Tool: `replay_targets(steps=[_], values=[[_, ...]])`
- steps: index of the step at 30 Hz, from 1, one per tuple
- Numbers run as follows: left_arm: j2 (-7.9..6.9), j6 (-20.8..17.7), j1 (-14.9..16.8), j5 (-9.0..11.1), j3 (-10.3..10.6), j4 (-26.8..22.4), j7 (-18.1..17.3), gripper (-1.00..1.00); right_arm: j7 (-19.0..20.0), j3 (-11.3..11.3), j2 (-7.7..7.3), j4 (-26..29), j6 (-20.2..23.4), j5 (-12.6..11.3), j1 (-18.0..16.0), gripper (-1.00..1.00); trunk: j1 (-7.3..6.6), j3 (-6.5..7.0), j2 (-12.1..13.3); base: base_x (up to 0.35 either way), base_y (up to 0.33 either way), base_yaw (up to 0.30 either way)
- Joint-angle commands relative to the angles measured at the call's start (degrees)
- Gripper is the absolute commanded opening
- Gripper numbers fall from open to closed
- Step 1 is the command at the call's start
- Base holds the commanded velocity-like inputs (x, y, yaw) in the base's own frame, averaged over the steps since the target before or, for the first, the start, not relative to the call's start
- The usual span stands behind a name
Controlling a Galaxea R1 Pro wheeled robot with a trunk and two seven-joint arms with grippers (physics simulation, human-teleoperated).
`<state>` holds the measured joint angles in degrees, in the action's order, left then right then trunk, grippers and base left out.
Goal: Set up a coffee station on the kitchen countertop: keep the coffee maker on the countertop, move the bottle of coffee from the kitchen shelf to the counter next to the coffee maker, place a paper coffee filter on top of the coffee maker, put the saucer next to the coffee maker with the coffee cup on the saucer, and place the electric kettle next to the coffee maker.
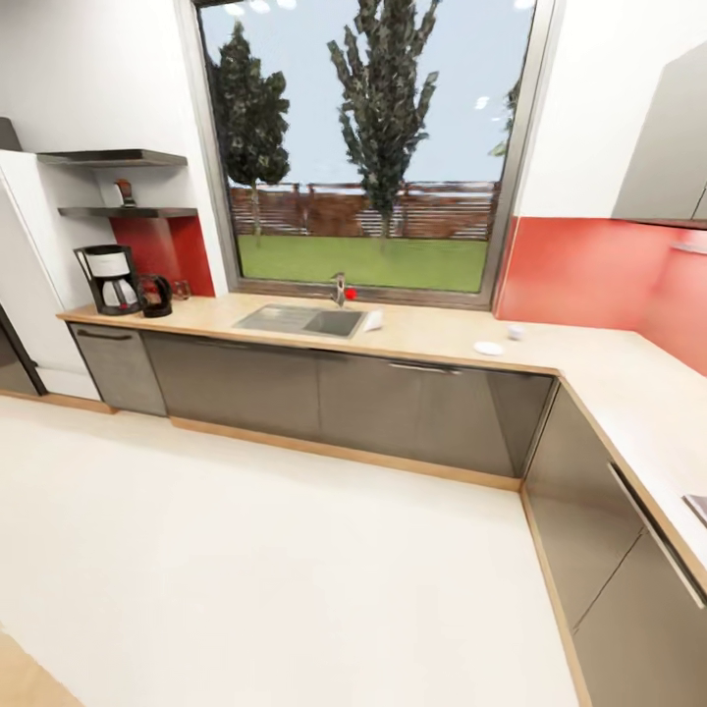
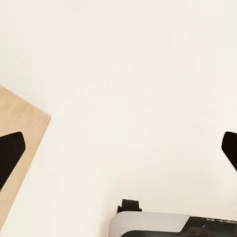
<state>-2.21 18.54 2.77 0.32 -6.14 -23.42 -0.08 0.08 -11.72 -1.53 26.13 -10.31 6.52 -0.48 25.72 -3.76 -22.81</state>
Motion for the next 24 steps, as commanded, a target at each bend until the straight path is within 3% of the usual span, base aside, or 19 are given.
replay_targets(steps=[1,24], values=[[0.01,0.2,0.0,0.0,-0.1,0.0,0.0,1.0,0.0,-0.3,0.04,0.0,-0.2,0.6,-0.1,1.0,0.07,-0.12,-0.1,0.338,0.0,0.0],[0.01,0.2,0.0,0.0,-0.1,0.0,0.0,1.0,0.0,-0.3,0.04,0.0,-0.3,0.6,-0.1,1.0,0.07,-0.12,-0.1,0.338,0.0,0.0]])
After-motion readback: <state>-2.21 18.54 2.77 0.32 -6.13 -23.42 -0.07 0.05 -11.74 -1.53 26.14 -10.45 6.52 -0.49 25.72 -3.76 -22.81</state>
